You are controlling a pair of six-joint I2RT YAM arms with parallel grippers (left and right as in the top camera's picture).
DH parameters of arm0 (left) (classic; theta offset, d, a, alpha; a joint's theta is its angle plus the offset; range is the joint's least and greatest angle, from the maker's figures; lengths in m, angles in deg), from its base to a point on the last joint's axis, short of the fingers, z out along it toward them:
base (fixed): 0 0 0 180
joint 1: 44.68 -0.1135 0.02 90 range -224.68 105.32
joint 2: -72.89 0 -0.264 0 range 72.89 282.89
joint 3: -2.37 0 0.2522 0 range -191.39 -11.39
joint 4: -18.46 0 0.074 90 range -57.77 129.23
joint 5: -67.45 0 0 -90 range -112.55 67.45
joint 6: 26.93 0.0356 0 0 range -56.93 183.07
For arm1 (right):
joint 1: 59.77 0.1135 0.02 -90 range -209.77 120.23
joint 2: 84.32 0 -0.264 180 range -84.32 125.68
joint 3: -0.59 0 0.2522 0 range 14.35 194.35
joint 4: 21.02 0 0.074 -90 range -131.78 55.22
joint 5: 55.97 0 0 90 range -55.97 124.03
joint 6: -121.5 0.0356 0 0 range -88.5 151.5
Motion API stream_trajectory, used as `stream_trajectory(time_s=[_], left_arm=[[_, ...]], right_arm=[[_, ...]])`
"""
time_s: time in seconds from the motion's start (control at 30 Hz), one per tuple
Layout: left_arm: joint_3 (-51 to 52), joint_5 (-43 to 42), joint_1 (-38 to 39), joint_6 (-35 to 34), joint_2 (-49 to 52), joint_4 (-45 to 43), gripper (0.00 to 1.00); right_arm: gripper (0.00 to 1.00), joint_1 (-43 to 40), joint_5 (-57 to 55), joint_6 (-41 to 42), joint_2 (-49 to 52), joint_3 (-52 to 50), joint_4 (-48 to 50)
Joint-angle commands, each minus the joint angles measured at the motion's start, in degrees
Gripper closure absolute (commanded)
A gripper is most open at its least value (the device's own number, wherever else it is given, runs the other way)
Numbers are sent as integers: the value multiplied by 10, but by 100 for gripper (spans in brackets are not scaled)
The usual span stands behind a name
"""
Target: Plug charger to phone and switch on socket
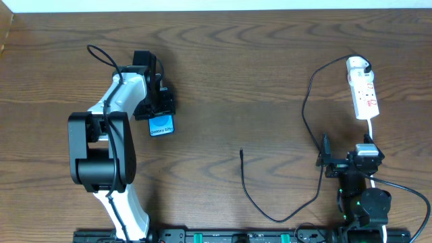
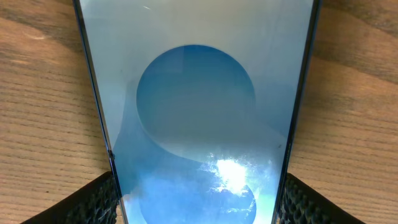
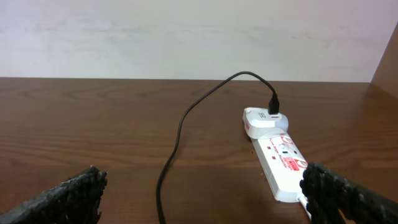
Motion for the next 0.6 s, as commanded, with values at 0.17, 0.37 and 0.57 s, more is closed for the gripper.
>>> stream_trajectory(time_s=[0.17,0.37,0.57], left_arm=[[4,-10,-1,-1,24,-2,54],[4,-10,-1,-1,24,-2,40],[4,-10,-1,-1,24,-2,23]], right_arm=[[1,3,-7,6,-4,-1,-2],[1,3,-7,6,-4,-1,-2],[1,3,-7,6,-4,-1,-2]])
